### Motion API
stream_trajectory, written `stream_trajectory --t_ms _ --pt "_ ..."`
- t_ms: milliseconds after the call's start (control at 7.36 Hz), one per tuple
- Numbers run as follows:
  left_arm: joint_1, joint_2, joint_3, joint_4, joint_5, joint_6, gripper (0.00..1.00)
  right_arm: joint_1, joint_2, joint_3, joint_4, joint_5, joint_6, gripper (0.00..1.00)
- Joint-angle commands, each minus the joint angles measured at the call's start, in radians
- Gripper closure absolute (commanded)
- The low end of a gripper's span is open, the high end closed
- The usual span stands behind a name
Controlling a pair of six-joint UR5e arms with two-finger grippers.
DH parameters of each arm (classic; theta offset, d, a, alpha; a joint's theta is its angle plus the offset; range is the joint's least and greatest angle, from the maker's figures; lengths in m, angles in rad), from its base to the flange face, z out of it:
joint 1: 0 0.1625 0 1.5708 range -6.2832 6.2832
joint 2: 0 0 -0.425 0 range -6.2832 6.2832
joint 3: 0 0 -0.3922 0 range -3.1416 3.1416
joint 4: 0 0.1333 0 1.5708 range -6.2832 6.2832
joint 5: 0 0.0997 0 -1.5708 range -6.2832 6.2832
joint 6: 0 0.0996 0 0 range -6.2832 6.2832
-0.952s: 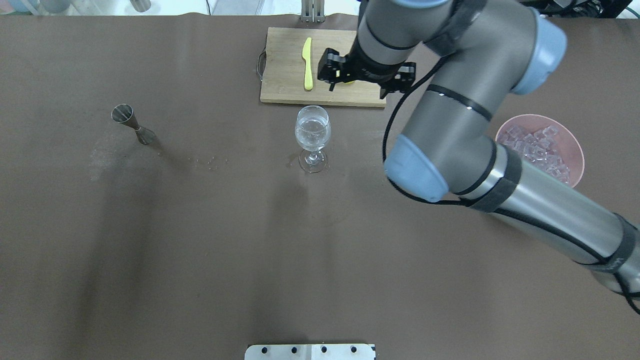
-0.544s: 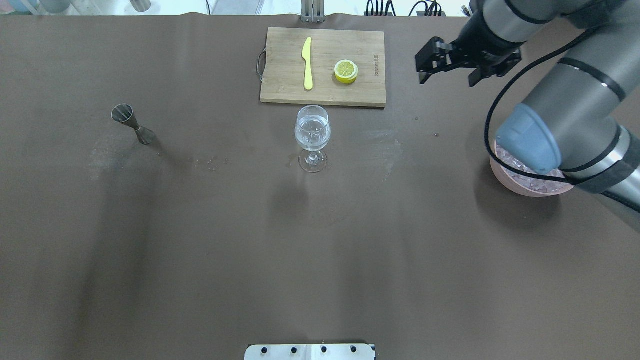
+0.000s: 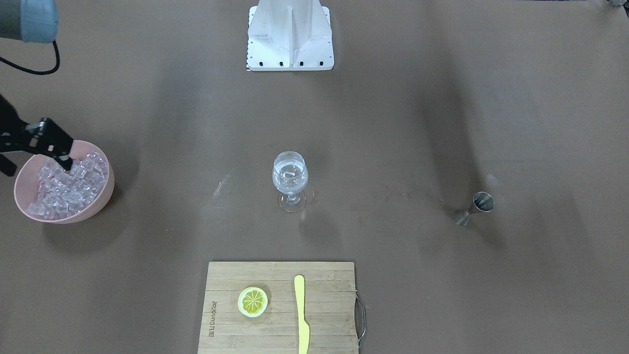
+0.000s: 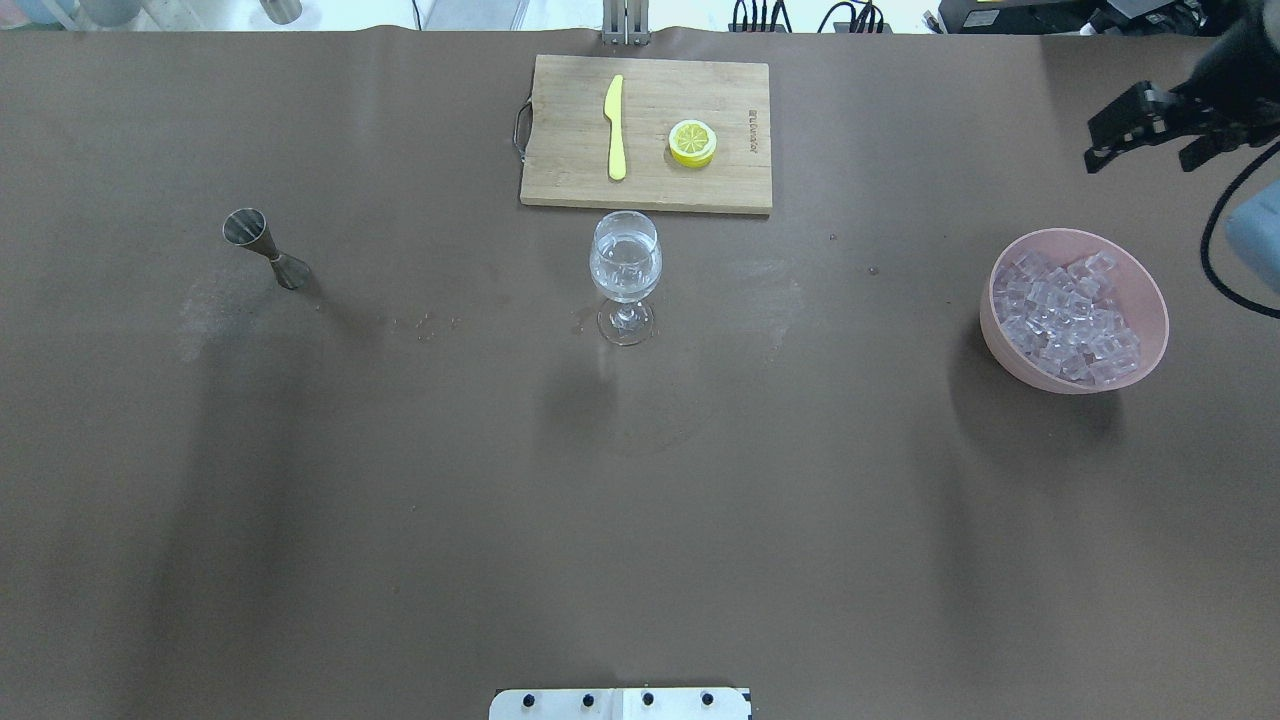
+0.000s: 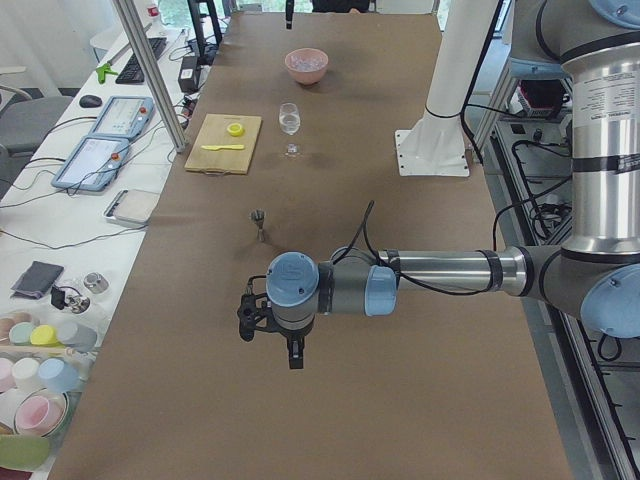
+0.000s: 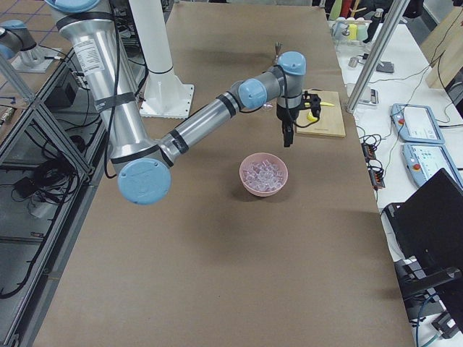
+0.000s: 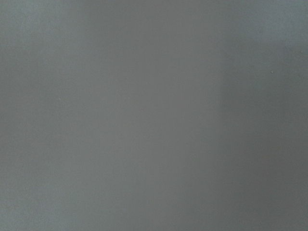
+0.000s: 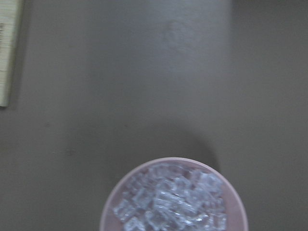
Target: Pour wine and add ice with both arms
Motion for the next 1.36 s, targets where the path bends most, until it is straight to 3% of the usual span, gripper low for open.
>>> stream_trajectory --t_ms 0,136,272,408,544,680,816,952,1224 --pt "0.001 0.004 -0.002 -0.002 -0.002 0.0 0.01 0.134 -0.16 -0.04 0.007 0.035 -0.128 0.0" --pt "0.001 0.003 -0.007 -0.004 -0.002 0.0 0.01 0.174 -0.237 -0.039 0.007 0.035 -0.132 0.0" --pt "0.001 0.003 -0.007 -0.004 -0.002 0.0 0.01 0.177 -0.3 -0.04 0.007 -0.019 -0.13 0.0" --pt "0.001 0.003 -0.009 -0.004 -0.005 0.0 0.01 0.177 -0.337 -0.039 0.007 -0.153 -0.13 0.0" --pt "0.001 0.003 -0.009 -0.005 -0.005 0.0 0.01 0.176 -0.342 -0.037 0.007 -0.209 -0.132 0.0" --pt "0.001 0.003 -0.009 -0.005 -0.005 0.0 0.01 0.176 -0.339 -0.031 0.006 -0.187 -0.132 0.0" --pt "0.001 0.001 -0.01 -0.007 -0.006 0.0 0.01 0.177 -0.333 -0.024 0.009 -0.111 -0.142 0.0" --pt "0.001 0.001 -0.01 -0.007 -0.006 0.0 0.01 0.177 -0.334 -0.021 0.013 -0.077 -0.241 0.0" --pt "0.001 0.001 -0.012 -0.008 -0.011 0.0 0.01 0.195 -0.36 -0.034 0.015 -0.074 -0.414 0.0"
